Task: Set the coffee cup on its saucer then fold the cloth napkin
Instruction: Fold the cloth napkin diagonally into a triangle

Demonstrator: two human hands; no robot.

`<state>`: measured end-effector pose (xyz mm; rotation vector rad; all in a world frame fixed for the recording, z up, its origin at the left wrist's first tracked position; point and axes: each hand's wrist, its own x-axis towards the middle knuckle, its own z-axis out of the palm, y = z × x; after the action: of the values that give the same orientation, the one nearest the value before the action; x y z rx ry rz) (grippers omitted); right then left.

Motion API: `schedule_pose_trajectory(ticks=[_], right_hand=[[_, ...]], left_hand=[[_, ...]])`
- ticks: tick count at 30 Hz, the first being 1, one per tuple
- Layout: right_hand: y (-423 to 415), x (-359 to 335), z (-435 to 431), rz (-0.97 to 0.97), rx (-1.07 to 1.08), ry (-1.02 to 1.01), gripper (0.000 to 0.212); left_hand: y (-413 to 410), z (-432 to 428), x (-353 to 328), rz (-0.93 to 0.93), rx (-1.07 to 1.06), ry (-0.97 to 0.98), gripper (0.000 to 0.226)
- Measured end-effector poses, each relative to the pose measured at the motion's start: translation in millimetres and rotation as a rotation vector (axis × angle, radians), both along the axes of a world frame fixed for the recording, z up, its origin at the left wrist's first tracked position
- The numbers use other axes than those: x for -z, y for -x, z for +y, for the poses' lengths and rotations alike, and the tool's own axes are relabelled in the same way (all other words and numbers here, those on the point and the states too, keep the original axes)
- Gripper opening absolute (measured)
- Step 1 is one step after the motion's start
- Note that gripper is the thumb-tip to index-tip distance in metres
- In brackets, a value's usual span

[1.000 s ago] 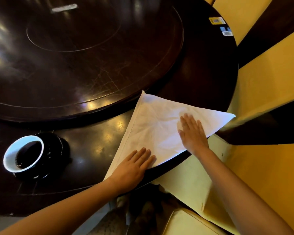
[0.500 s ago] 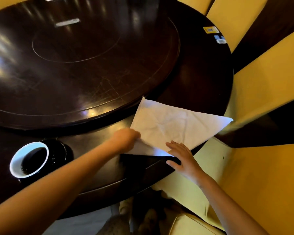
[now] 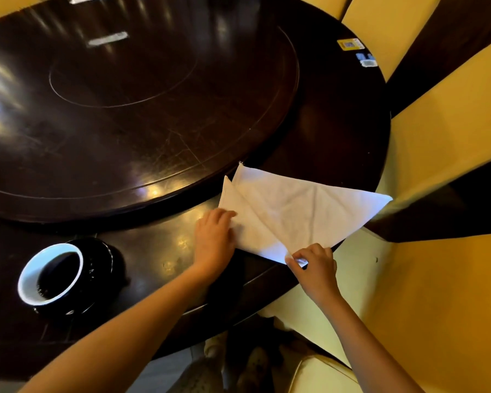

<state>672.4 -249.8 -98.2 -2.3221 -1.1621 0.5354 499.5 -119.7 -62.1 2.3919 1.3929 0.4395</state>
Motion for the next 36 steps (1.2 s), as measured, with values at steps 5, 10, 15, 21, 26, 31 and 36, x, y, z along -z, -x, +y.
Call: schedule_pose_trajectory(ticks=[5,10,15,21,26,31,36], right_hand=[[-3,-8,1,0.069,-0.031,0.075,0.020],[-12,-24,2,0.185,-0.177,0.253,0.014],[-10,-37,-4,0.252,-0.322,0.462,0.030],[7,-44,40,0.223,-0.256,0.307,0.042],[33,-40,91,0.221,-0.208,0.219,0.032],[42,-32,100,0.122,-0.073,0.077,0.019],[38,-28,95,0.041,0.040,-0.086,0.018]], left_hand=[[24,-6,-3,-0.294,-0.452,0.504,0.036],[16,-1,-12,-0.291,-0.356,0.619,0.021],[30,-9,-12,-0.258,-0.233,0.596,0.010],[39,-13,-4,-0.193,-0.185,0.607,0.023],[33,-9,1,-0.130,-0.112,0.497,0.018],[32,-5,7,-0.181,-0.144,0.476,0.015],[29,-4,12,-0.200,-0.195,0.472,0.027]])
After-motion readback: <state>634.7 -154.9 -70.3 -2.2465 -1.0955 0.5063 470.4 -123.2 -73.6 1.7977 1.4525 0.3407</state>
